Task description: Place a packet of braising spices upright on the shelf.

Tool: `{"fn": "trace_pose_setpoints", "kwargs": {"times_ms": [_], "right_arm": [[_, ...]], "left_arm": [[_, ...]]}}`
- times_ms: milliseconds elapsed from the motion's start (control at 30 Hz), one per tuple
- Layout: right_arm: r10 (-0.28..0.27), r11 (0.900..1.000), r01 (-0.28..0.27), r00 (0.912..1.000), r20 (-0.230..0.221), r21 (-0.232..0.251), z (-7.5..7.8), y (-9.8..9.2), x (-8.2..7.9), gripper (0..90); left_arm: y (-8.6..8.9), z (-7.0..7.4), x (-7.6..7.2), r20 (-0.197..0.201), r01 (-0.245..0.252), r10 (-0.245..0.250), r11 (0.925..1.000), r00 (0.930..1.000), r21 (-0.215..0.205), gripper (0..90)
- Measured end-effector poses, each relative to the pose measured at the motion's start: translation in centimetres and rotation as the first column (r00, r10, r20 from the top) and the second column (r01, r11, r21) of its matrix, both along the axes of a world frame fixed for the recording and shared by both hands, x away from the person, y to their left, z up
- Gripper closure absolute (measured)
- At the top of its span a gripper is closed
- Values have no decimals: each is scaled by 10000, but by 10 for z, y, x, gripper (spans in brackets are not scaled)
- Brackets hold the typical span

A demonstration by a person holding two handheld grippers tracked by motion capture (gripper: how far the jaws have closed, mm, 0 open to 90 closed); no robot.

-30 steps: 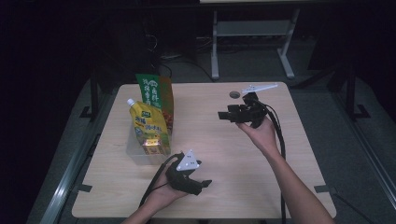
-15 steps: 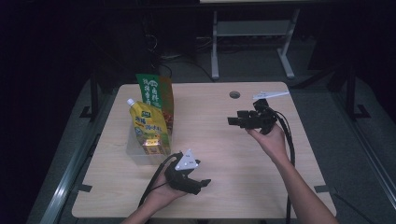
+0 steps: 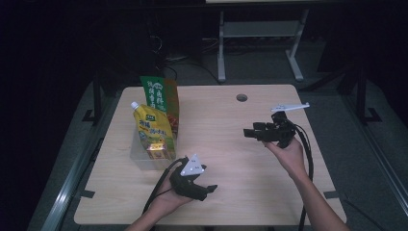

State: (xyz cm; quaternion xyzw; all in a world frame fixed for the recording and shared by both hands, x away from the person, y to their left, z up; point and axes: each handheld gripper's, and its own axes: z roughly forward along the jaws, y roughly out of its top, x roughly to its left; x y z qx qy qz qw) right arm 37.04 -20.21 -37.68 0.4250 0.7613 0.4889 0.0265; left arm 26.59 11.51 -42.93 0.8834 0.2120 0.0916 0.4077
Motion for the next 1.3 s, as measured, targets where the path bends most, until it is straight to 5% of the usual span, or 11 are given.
{"fn": "trace_pose_setpoints", "kwargs": {"times_ms": [1300], "right_arm": [[-40,9991,75,9967,-812,425,-54,-35,-61,345]], "left_arm": [[6,-1,0,-16,-318,318,9994,9995,-112,243]]}}
